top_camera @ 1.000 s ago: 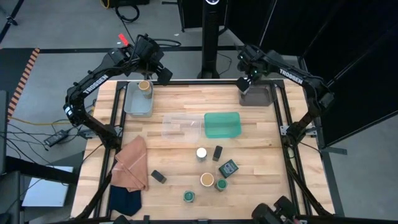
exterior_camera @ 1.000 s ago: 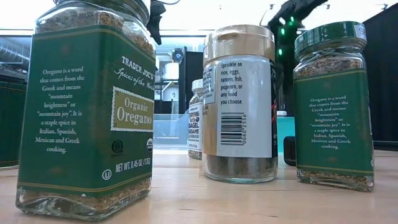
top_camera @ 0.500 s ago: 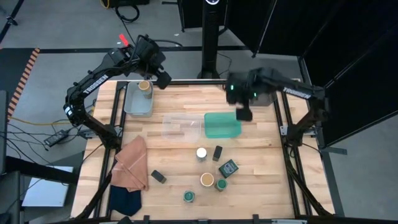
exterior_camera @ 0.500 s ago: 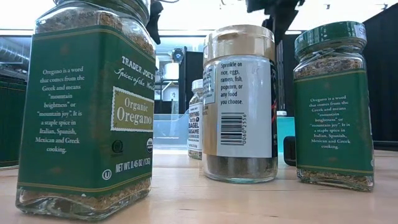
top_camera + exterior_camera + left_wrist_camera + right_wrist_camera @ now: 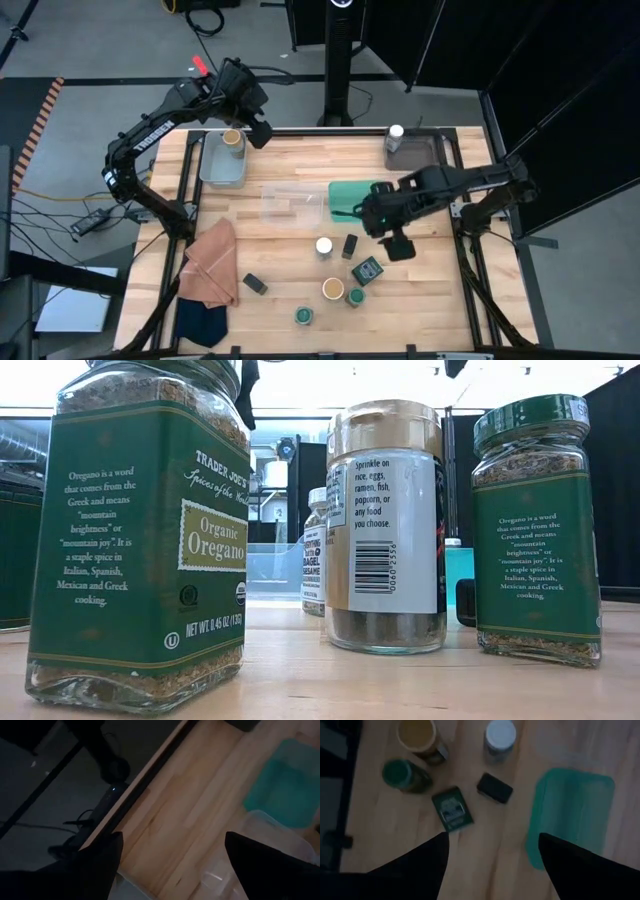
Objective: Sort spices by type
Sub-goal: Put the bottom right green seasoning can into the green bin
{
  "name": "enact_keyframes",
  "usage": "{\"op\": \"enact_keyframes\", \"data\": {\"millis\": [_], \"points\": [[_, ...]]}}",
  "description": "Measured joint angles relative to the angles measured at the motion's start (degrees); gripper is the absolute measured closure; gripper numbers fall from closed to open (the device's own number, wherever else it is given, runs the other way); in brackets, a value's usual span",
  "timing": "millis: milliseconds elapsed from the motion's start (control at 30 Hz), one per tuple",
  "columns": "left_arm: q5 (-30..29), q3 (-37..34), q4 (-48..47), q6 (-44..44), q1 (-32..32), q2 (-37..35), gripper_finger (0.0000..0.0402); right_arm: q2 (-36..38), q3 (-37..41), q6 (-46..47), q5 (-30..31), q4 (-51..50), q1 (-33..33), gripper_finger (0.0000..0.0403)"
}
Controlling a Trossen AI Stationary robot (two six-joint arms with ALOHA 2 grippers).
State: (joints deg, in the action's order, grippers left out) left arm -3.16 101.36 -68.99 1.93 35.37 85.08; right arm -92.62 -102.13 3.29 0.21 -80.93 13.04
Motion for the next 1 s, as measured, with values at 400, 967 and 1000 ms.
{"op": "enact_keyframes", "data": {"millis": [400,967,1000], "points": [[1.14,0.0,-0.01,4.08,-7.33,0.0,0.0046,-0.1,11.9,7.62,0.43,12.99,4.41,0.0089],[10.29,-4.97,3.75,6.53,-26.52,-12.98,0.0046,-0.06,27.56,13.43,0.1,27.3,10.27,0.0092],[9.0,-7.79,6.36,4.21,-28.06,-15.47,0.0046,-0.06,27.95,13.11,0.13,27.59,10.27,0.0091]]}}
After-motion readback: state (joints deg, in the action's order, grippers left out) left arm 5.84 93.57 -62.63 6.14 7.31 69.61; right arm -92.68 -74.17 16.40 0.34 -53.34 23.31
